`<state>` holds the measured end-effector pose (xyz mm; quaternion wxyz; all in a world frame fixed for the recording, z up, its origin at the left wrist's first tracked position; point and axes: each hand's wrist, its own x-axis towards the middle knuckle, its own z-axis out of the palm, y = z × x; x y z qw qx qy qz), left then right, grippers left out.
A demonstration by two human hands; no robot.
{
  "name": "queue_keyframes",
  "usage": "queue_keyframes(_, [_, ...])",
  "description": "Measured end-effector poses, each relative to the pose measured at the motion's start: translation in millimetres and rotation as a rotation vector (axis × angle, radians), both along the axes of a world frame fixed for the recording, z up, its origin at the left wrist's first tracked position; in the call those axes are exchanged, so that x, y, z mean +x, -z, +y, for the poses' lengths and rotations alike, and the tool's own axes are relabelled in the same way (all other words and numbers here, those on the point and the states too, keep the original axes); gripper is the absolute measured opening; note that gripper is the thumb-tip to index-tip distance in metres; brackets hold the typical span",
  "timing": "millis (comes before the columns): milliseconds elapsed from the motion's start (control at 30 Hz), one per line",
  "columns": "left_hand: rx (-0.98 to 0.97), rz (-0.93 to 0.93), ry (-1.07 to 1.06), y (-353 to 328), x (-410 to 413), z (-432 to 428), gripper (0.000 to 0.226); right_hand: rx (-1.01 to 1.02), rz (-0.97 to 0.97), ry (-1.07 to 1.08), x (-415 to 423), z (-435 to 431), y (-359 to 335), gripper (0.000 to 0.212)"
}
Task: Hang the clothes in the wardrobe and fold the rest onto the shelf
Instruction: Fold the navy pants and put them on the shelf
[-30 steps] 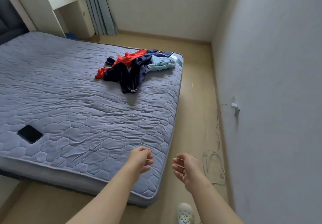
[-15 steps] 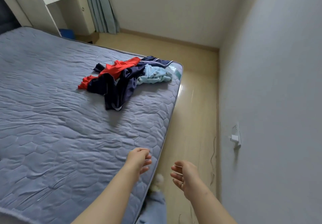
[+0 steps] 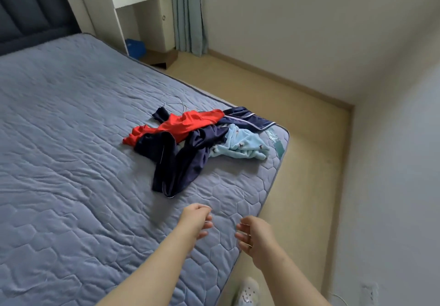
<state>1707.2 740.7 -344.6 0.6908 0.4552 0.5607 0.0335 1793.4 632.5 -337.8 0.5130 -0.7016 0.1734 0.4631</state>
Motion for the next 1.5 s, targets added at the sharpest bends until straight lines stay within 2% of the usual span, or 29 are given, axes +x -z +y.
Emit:
queue_keyframes(200, [0.006, 0.048, -0.208, 26.0, 72.5, 77.4, 0.018, 0.001, 0.001, -0.218, 91.8, 94.6, 21.9, 0.015])
queue_keyframes(367, [0.012, 0.157, -0.398, 63.8, 147.3, 147.4, 0.015, -0.046, -0.003, -0.462, 178.6, 180.3, 57.0, 0.013])
queue_keyframes(500, [-0.021, 0.232, -0.442, 95.3, 189.1, 191.8, 0.016, -0.101, -0.014, -0.621, 231.5, 235.8, 84.3, 0.012])
queue_keyframes(600, [0.045, 0.348, -0.387, 121.9, 210.1, 228.4, 0.019, -0.112, -0.022, -0.729, 259.3, 277.4, 111.9, 0.011])
queue_keyframes(733, [0.256, 0.606, -0.108, 161.6, 227.3, 285.3, 0.018, -0.089, -0.011, -0.776, 284.2, 330.5, 158.4, 0.016])
queue_keyframes(833, [0.419, 0.703, 0.05, 190.4, 242.4, 308.7, 0.043, -0.092, -0.032, -0.798, 301.2, 351.5, 182.8, 0.014])
queue_keyframes(900, [0.44, 0.721, 0.122, 212.0, 259.1, 320.9, 0.059, -0.094, -0.042, -0.806, 314.3, 359.2, 198.3, 0.013])
queue_keyframes(933, [0.422, 0.732, 0.161, 221.6, 268.1, 326.1, 0.056, -0.101, -0.054, -0.808, 321.3, 361.6, 206.6, 0.014])
queue_keyframes(1033, [0.37, 0.795, 0.218, 239.9, 287.4, 333.2, 0.019, -0.139, -0.066, -0.793, 334.1, 361.5, 222.5, 0.015])
queue_keyframes(1133, [0.313, 0.663, -0.005, 242.3, 291.3, 328.9, 0.023, -0.142, -0.05, -0.775, 336.5, 359.8, 225.6, 0.015])
queue_keyframes(1267, [0.402, 0.598, -0.298, 207.8, 260.5, 329.4, 0.018, -0.028, -0.128, -0.847, 325.8, 370.7, 202.4, 0.02])
queue_keyframes(1367, [0.448, 0.545, -0.401, 163.9, 237.0, 332.4, 0.029, 0.054, -0.18, -0.906, 310.5, 385.0, 167.0, 0.026])
queue_keyframes(1433, [0.463, 0.489, -0.433, 138.3, 231.6, 332.1, 0.027, 0.13, -0.235, -0.977, 301.6, 391.6, 146.6, 0.041])
queue_keyframes(1500, [0.492, 0.402, -0.502, 106.4, 223.7, 330.3, 0.023, 0.196, -0.398, -1.131, 290.8, 394.0, 119.9, 0.063])
